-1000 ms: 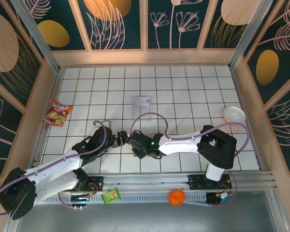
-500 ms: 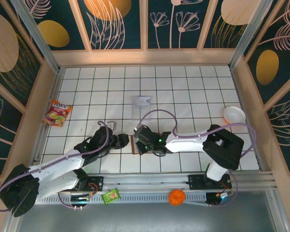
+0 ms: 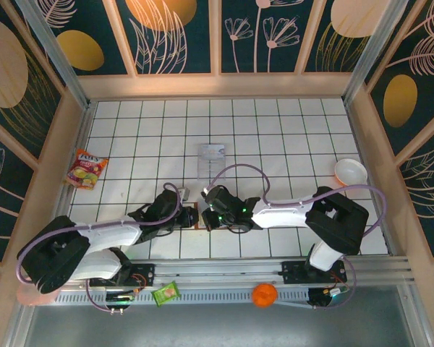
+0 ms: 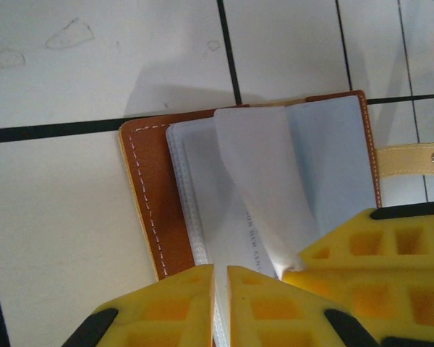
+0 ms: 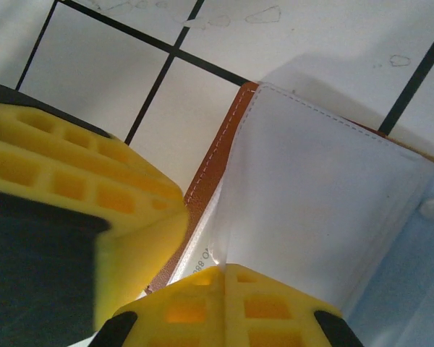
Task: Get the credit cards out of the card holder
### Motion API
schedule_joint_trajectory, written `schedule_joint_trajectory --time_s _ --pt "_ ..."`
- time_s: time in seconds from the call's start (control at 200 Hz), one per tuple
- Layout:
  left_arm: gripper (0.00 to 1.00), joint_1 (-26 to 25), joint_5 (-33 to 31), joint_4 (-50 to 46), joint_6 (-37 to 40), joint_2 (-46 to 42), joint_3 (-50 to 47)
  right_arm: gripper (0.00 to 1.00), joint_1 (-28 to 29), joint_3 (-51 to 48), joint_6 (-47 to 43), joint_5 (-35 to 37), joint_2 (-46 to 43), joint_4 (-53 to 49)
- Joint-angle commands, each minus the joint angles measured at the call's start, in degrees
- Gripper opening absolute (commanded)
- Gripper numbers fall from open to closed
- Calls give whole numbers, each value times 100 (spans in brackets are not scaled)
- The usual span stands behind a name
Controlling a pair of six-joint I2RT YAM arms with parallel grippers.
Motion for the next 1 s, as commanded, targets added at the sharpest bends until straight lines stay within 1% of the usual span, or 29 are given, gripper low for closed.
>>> schedule_joint_trajectory --time_s 0.0,0.125,0.16,0.195,0.405,0.53,0.571,0.591,0.676,0.721,0.781,0.836,0.916,0.996 --pt "11 -44 200 313 6 161 161 0 -31 -96 127 -94 -165 164" --pt "8 -52 220 243 -6 327 205 0 -35 -123 160 -86 -228 131" --pt "5 -53 188 163 -23 379 218 0 -35 -137 170 -86 -240 120" --pt "0 -53 141 49 -41 441 244 0 -31 -144 183 -73 -259 102" --pt "0 -61 153 -138 -83 572 134 0 -30 -308 471 248 -609 -209" --pt "0 -77 222 -107 -104 566 105 0 18 -472 817 788 -951 -605" --pt "0 -84 242 -111 -90 567 113 3 39 -534 982 947 -1068 -793" --pt "0 -87 257 -101 -99 565 122 6 58 -566 1070 1007 -1120 -875" --pt "0 -128 309 -58 -97 571 145 24 147 -767 1488 1333 -1396 -1301" --pt "0 -149 321 -58 -90 575 170 31 174 -874 1737 1550 -1546 -1600" --pt "0 -165 313 -59 -80 605 197 34 184 -988 2064 1840 -1794 -1982" --pt "0 -182 321 -49 -69 634 219 37 184 -1047 2163 1994 -2087 -2159" --pt "0 -188 330 -21 -81 666 242 39 188 -961 1935 2058 -2469 -2146" --pt "0 -194 306 -68 -77 634 254 40 184 -588 1679 2277 -2574 -2348"
